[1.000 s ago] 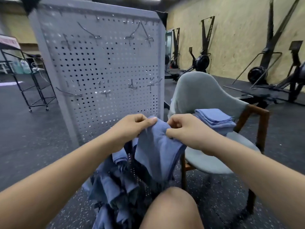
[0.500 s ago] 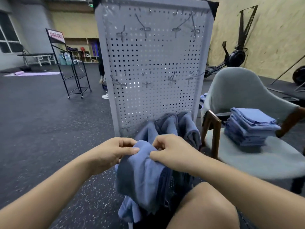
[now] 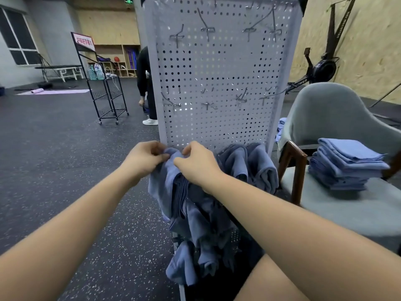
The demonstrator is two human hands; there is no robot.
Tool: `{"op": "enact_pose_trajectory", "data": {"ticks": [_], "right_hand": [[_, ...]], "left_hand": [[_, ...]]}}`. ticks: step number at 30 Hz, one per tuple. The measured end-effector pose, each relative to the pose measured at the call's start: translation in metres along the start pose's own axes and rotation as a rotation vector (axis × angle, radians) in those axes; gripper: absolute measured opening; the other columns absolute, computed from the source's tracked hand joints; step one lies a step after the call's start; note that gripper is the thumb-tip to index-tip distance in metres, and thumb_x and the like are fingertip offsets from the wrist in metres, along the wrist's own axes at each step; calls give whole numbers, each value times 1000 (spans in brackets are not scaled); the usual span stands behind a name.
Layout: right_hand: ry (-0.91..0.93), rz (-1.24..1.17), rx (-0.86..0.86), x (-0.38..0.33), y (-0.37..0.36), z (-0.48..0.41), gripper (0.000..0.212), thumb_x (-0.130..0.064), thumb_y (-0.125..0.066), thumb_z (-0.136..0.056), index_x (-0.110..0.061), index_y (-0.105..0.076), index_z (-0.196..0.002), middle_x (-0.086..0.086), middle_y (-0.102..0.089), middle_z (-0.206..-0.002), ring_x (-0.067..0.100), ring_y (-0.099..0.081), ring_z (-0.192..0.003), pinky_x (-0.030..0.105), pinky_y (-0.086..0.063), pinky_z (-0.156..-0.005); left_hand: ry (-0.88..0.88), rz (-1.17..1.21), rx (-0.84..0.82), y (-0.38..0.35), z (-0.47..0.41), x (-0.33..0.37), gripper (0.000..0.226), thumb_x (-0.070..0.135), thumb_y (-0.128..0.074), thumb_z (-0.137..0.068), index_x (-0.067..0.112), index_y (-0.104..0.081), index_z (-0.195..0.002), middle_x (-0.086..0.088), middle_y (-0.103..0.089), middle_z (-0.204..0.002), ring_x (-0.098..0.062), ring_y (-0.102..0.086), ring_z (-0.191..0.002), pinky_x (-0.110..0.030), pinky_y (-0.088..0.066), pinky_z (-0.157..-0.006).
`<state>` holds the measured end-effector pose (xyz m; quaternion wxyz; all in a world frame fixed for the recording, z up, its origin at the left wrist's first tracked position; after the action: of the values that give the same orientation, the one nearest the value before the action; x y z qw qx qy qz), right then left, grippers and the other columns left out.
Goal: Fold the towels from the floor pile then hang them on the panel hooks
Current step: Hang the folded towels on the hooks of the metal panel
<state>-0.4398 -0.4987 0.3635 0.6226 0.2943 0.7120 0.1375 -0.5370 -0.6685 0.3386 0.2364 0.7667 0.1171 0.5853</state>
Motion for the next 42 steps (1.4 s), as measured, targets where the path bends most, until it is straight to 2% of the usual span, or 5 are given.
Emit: {"op": "enact_pose_trajectory", "data": {"ticks": [5,14,24,35,42], "right_hand": [[-11,114,-134,13,-34,-7,23,-29,-62,-100,-16,-72,-117,5,-74,-108,25,-67,-98,31,-51,-76],[101,305,-330,27,-23,9,34,-38,-68,-96,-23,-70,-126,-1,-75,-115,22,-68,-107,39,-56,-99],[55,214,-68,69,120,23,9,-24,-69,-93,-24,-74,-99,-7,-77,-80,14,-74,-65,39,-66,-71],[-209,143,291,213,308,53,14,-11,-62,-92,-16,-75,-89,1,-77,-74,12,-69,-60,38,-61,-60],[-344,206,389,308,364,70,16,-13,-60,-87,-15,-75,-81,3,-76,-71,28,-74,-74,51,-64,-68]], "left_hand": [[28,-285,173,-3,5,-33,5,24,-81,-84,27,-77,-86,9,-76,-80,-14,-71,-81,-30,-50,-70],[31,-147,272,-6,19,-30,22,30,-86,-80,25,-66,-85,6,-71,-81,-16,-65,-76,-33,-48,-66],[-338,-94,54,-113,15,109,12,25,-79,-91,25,-70,-82,9,-72,-72,-9,-69,-70,-28,-54,-69],[-502,-130,-277,-339,-5,242,3,28,-72,-86,26,-71,-85,10,-72,-77,-5,-66,-77,-18,-47,-64],[-491,-230,-363,-461,-65,295,10,19,-66,-86,19,-75,-89,5,-75,-87,-18,-69,-87,-31,-56,-77]]}}
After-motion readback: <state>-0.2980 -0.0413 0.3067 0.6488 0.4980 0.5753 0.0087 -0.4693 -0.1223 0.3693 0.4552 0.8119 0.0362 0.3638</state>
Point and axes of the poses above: each hand's wrist, its own z-axis away from the middle knuckle, its own y-axis out of the back of the hand, x = y × z, the point moved 7 cm from there along -z, towards the middle knuckle
